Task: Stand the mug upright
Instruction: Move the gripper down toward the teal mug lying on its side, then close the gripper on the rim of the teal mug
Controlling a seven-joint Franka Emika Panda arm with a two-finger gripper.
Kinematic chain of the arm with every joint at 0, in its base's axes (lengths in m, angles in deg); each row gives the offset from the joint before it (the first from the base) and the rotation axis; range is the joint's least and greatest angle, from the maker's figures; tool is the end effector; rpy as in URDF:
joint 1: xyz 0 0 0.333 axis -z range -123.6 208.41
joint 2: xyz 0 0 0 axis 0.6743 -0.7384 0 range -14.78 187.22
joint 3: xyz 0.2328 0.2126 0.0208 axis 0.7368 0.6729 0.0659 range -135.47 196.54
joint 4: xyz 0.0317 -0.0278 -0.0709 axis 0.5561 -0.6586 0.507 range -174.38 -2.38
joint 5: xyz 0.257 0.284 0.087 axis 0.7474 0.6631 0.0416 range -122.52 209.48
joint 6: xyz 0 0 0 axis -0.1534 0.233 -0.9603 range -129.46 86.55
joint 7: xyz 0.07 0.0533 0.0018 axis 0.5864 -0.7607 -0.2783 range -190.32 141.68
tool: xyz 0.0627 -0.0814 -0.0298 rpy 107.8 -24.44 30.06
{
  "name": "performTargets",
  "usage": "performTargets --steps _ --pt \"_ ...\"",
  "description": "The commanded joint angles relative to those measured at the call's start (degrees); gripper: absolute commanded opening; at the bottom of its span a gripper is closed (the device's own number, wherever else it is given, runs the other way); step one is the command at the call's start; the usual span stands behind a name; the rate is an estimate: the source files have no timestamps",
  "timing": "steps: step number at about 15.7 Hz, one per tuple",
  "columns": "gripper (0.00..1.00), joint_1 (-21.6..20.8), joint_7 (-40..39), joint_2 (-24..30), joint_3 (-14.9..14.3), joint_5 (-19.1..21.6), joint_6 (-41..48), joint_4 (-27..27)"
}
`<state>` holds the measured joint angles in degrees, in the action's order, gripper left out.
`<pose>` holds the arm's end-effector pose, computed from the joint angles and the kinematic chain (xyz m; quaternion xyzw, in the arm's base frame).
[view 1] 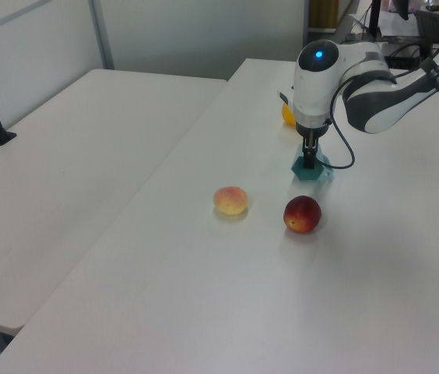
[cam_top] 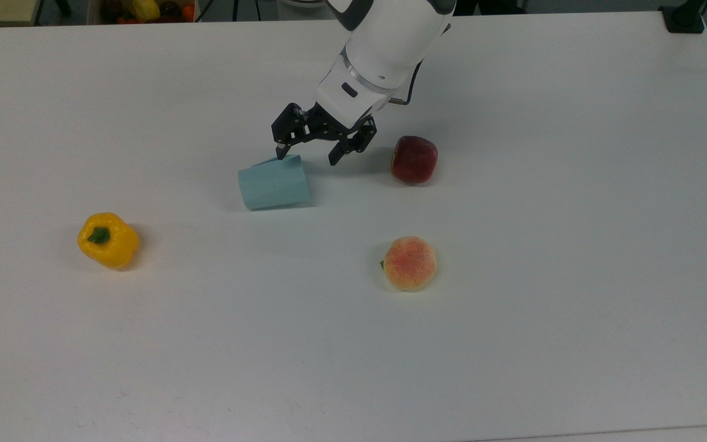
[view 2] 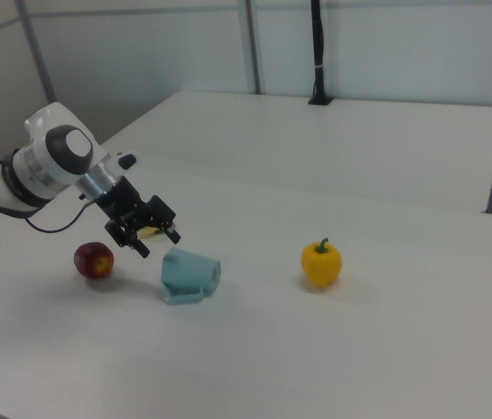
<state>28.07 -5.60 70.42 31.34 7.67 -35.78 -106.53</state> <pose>0.6035 0.1351 0.3647 0.9566 0.1357 0.0542 0.2522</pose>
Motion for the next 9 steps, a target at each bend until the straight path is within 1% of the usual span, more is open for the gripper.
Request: performTargets --steps 1,5,9 --pt "1.00 0.7 1.8 0.7 0.1 -4.5 -1.5 -3.0" --pt "1.00 1.6 4.7 -1.1 0.1 -9.1 -1.6 -3.1" --pt "1.00 2.8 5.2 -2.3 0.1 -10.6 -2.9 -3.0"
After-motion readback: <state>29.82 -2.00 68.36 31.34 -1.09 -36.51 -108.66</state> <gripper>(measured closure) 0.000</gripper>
